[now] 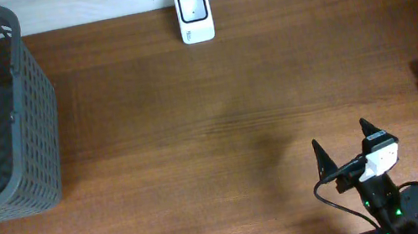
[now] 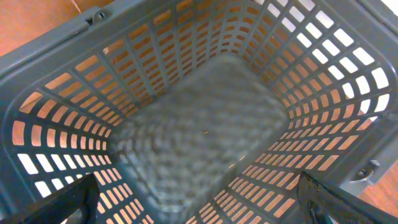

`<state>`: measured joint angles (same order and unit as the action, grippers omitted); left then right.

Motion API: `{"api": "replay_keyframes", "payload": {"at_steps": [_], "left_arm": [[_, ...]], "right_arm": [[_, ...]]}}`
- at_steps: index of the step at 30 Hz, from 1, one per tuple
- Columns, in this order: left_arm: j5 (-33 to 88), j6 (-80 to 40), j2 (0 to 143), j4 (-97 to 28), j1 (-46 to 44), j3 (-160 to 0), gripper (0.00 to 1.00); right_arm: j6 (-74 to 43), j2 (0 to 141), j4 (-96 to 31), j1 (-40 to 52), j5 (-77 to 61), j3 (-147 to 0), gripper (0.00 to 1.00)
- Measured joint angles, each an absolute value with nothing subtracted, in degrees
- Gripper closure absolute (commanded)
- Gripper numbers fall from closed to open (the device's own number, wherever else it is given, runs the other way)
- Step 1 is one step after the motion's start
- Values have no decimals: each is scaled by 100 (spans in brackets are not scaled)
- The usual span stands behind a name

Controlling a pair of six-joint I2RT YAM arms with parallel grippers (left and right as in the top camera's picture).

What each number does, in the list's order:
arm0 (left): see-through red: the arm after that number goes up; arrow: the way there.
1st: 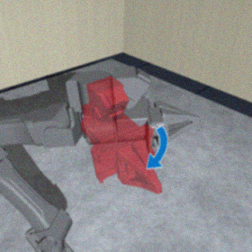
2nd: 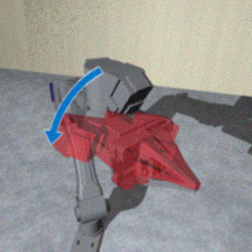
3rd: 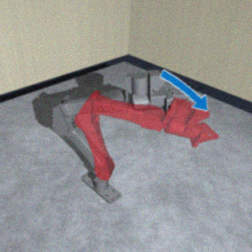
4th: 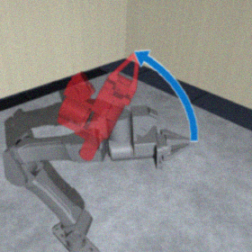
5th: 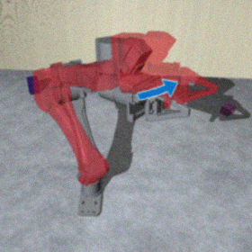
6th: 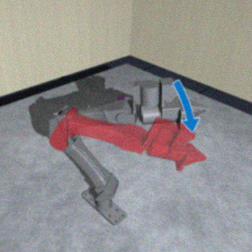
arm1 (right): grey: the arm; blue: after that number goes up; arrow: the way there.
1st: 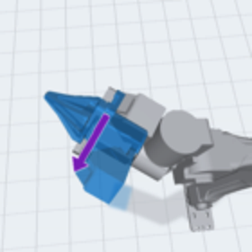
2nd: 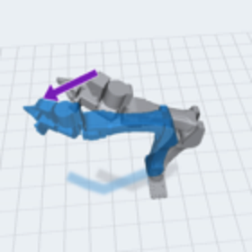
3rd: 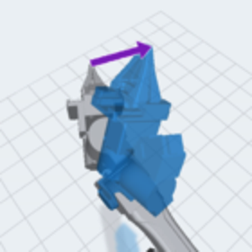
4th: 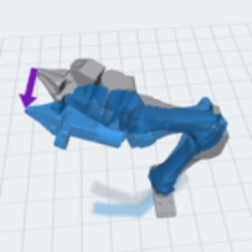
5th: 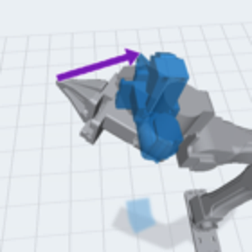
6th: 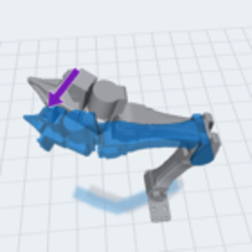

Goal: Scan the item barcode

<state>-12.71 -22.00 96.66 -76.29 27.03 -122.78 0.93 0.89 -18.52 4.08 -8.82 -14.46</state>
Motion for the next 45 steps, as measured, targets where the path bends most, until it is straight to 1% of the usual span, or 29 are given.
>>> {"api": "replay_keyframes", "payload": {"at_steps": [4,5,9,11,15,19,27,45], "left_arm": [[-1271,-2200,9666,-7629,2703,-12278,1],[-1273,-2200,9666,-7631,2703,-12278,1],[-1273,-2200,9666,-7631,2703,-12278,1],[-1273,-2200,9666,-7631,2703,-12278,1],[-1273,-2200,9666,-7631,2703,-12278,1],[-1273,-2200,9666,-7629,2703,-12278,1],[-1271,-2200,9666,-7629,2703,-12278,1],[-1273,-2200,9666,-7629,2703,-12278,1]], "right_arm": [[154,84,-1194,408,-794,-1052,1],[183,82,-764,408,-773,-792,1],[237,80,191,408,-746,-228,1],[314,80,375,408,-725,-115,1],[360,80,395,408,-427,-91,1],[329,69,-440,368,-128,-75,1],[-130,69,-449,75,-21,-75,1],[-174,69,-449,75,-21,-75,1]]}}
